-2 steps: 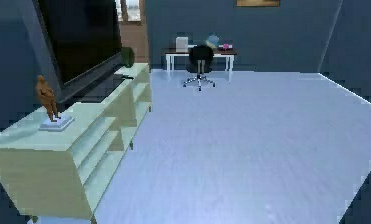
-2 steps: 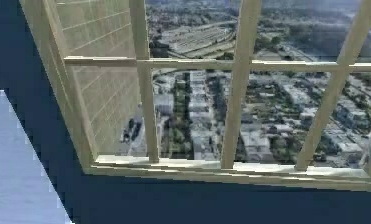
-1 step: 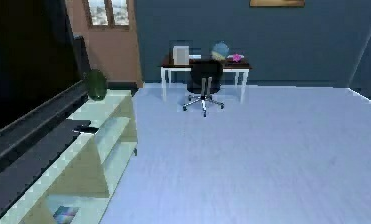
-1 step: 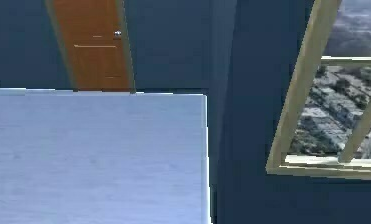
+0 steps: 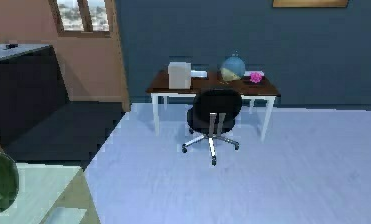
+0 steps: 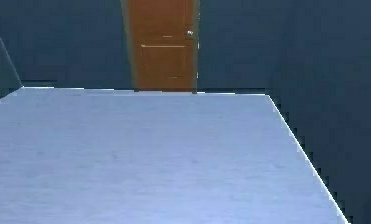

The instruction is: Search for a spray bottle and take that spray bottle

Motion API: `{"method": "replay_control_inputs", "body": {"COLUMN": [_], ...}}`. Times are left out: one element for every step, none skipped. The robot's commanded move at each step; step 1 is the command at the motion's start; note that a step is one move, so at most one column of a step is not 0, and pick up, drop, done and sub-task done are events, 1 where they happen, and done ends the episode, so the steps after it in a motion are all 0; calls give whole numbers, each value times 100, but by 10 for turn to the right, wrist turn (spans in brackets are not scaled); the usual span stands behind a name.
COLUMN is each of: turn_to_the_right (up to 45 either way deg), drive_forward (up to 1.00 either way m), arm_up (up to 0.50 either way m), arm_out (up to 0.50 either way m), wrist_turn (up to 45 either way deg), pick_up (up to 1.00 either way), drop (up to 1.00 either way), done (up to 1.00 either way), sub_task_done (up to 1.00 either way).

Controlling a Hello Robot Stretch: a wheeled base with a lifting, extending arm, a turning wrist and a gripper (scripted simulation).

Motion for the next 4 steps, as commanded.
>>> {"method": "replay_control_inputs", "body": {"turn_to_the_right": [-30, 0, -120, 0], "drive_forward": [0, 100, 0, 10], "arm_up": [0, 0, 0, 0], "arm_out": [0, 0, 0, 0], "wrist_turn": [0, 0, 0, 0], "pick_up": [0, 0, 0, 0], "drop": [0, 0, 0, 0], "done": [0, 0, 0, 0], "sub_task_done": [0, 0, 0, 0]}}
